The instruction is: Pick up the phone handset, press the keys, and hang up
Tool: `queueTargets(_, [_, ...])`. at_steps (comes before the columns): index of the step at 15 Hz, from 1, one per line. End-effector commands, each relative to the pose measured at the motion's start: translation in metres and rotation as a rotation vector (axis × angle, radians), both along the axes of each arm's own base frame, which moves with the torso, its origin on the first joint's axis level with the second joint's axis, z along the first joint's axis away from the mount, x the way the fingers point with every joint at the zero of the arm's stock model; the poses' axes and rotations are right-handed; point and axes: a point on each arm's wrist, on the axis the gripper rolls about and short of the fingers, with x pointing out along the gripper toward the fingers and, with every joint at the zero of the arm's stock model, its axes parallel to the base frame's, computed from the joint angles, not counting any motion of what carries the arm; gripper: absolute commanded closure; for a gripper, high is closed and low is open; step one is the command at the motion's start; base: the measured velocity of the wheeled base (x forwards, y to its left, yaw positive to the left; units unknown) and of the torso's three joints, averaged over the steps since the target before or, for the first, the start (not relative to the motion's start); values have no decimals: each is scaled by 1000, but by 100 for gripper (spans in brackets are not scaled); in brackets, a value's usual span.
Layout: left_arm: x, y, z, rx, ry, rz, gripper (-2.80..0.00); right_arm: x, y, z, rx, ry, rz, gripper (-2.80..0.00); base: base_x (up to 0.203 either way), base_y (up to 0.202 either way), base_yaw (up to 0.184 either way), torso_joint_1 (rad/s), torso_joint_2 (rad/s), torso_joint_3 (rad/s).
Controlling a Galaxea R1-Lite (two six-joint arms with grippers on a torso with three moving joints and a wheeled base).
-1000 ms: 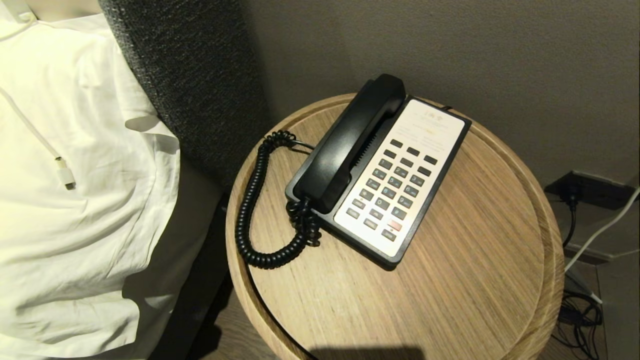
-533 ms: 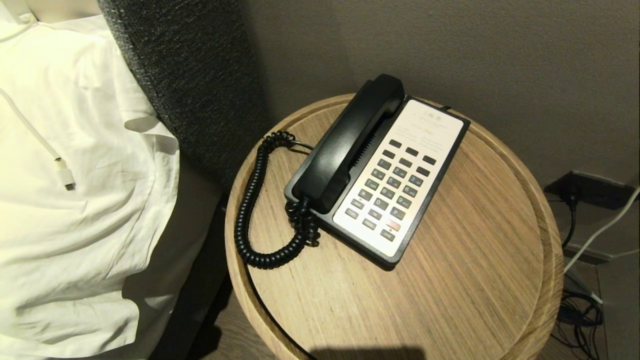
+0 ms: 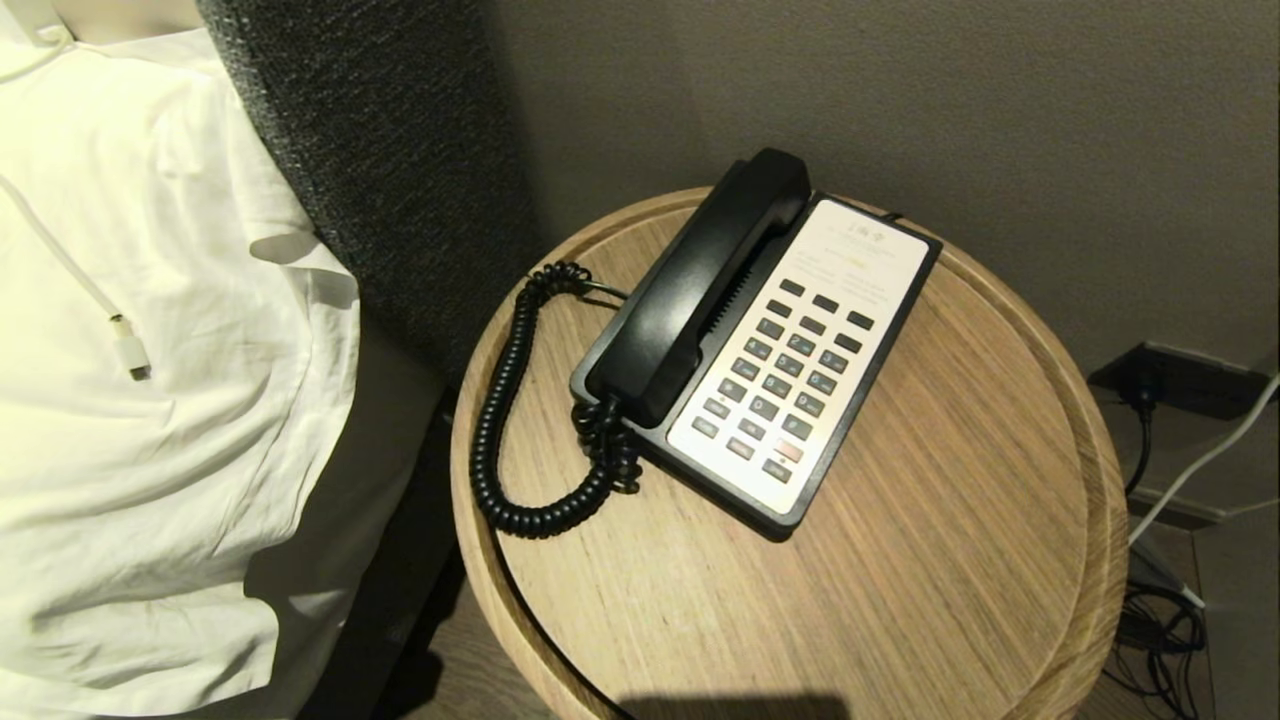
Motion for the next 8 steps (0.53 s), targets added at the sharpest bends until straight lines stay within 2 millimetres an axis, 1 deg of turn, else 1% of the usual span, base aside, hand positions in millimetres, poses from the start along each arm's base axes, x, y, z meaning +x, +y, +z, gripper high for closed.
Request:
queueTargets(1, [34, 0, -24, 50, -144, 1, 0, 40, 0, -17, -43, -140, 6, 0, 0, 0, 0, 0, 0, 0])
queueTargets(3, [43, 0, -32, 150, -209, -15, 0, 62, 0, -43, -95, -167, 0, 0, 0, 0, 0, 0, 0, 0])
queueTargets(5, [46, 0, -34, 174, -255, -32, 0, 75, 0, -48, -149, -319, -18, 0, 0, 0, 0, 0, 0, 0])
queueTargets(6, [46, 0, -34, 177, -255, -32, 0, 77, 0, -51, -236, -346, -7, 0, 0, 0, 0, 0, 0, 0])
queueTargets(7, [46, 0, -34, 171, -256, -31, 0, 78, 0, -55, -302, -329, 15, 0, 0, 0, 0, 0, 0, 0])
queueTargets(8, [46, 0, -35, 167, -261, -30, 0, 78, 0, -57, -305, -324, 20, 0, 0, 0, 0, 0, 0, 0])
